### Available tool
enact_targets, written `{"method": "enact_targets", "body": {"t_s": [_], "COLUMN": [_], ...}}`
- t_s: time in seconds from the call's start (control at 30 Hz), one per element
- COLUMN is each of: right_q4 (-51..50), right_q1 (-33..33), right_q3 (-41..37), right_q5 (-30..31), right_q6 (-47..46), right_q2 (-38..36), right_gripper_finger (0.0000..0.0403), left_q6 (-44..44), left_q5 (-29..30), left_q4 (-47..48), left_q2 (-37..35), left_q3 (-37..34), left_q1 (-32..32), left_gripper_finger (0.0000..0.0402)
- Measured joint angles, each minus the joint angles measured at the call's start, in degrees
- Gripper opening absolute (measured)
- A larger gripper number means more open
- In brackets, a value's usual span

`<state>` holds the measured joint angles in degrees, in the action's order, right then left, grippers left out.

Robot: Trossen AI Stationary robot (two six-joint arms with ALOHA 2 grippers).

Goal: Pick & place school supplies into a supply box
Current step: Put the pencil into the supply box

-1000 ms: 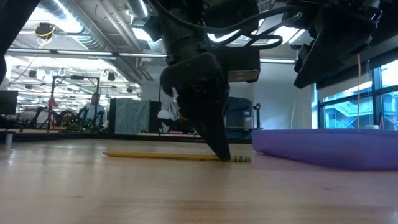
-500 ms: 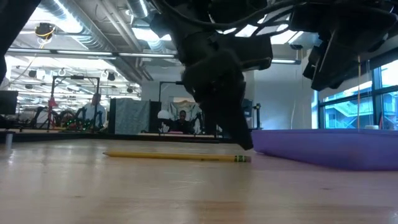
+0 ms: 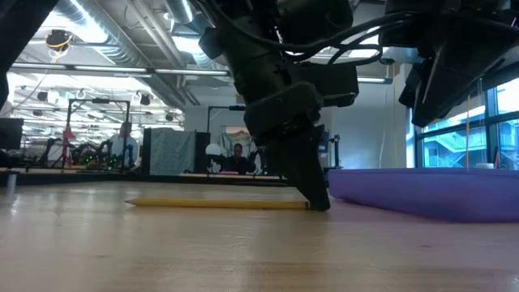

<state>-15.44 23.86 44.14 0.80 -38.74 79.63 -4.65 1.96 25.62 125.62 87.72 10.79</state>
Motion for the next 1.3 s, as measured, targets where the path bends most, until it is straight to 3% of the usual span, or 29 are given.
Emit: {"method": "enact_targets", "body": {"t_s": [0.4, 0.8, 1.13, 1.2, 1.3], "right_q4": [-0.31, -2.79, -6.83, -6.37, -6.38], "right_q1": [0.02, 0.02, 1.56, 2.78, 4.73], "right_q3": [0.0, 0.0, 0.0, 0.0, -0.02], "right_q5": [0.02, 0.6, 15.26, 20.76, 33.64], "right_q6": [0.16, 1.69, 5.55, 8.43, 12.89], "right_q2": [-0.01, -0.02, -0.02, -0.02, -0.02], "right_gripper_finger": [0.0124, 0.0124, 0.0124, 0.0124, 0.0124], "left_q6": [0.82, 1.97, 4.84, 6.23, 8.07], "left_q5": [-0.14, -3.27, -3.42, -3.39, -3.19], "left_q4": [-0.55, 1.43, 1.54, 0.9, -0.38], "left_q2": [-0.11, -1.57, -7.92, -10.2, -13.38], "left_q3": [-0.19, 0.8, 2.1, 2.22, 2.23], "left_q1": [0.0, -0.06, -0.04, -0.02, -0.01], "left_gripper_finger": [0.0009, 0.0007, 0.0006, 0.0005, 0.0007]}}
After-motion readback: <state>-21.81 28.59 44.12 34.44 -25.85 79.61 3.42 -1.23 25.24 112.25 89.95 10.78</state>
